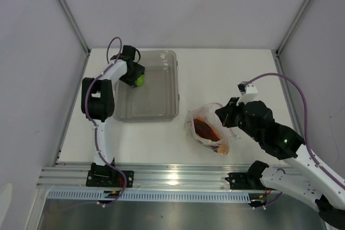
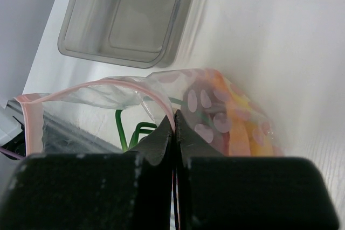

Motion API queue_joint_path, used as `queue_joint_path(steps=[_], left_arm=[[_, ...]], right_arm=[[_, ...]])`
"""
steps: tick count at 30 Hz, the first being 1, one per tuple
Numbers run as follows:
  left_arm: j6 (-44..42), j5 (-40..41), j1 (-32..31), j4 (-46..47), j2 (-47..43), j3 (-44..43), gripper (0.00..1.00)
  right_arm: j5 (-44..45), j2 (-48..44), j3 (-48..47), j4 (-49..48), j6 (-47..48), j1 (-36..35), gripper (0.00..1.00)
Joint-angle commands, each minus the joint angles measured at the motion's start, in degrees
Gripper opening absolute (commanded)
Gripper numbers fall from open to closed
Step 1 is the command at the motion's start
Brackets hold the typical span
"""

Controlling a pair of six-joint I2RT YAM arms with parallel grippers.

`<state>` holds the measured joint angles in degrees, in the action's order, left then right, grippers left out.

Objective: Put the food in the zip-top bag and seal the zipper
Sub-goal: Pick up the fake fruit from the bin, then place the fake fruit in the zipper food storage bag.

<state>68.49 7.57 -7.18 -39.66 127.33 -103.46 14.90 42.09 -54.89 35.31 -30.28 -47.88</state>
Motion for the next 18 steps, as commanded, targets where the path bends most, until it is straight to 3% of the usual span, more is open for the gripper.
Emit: queue_joint_path(steps=[1,13,18], left_arm=[[-2.48,-1.68,-1.86,2.74,-8.83,5.63,0.01],[-10.21,-3.27,-15.84,9.07,-37.74,26.20,0.01],[-14.25,-4.14,-22.17,11.35,-56.20,37.18,0.01]], right_arm=[[2.15,-1.92,-2.15,1.86,-0.92,0.24,0.00],[2.16,-5.26,-1.09,3.80,-1.09,0.59,0.00],[-0.39,-4.82,-0.04,4.07,-1.88,0.77,0.00]])
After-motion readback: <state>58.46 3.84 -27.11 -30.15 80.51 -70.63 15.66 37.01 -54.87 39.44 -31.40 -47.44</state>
